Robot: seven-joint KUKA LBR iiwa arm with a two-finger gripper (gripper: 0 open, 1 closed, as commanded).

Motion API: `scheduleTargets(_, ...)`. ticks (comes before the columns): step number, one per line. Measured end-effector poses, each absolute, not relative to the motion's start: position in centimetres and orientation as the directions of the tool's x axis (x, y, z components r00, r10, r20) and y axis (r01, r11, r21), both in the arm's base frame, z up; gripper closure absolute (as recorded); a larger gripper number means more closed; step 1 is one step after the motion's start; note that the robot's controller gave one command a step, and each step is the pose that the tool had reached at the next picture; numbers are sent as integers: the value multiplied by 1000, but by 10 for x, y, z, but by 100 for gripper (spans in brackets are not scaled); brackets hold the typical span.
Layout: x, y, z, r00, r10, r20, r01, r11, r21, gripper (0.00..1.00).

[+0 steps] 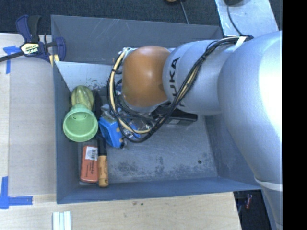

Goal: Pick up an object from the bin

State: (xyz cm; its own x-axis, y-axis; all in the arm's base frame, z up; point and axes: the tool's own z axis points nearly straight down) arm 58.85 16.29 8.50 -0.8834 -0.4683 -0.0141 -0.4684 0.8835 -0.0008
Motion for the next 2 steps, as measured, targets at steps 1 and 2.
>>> scheduleTargets(1, 588, 163, 85, -884, -468, -14, -468, 884, -1, 100)
scheduleTargets(2, 589, 157, 165, -883, -469, -7, -469, 883, 0, 100)
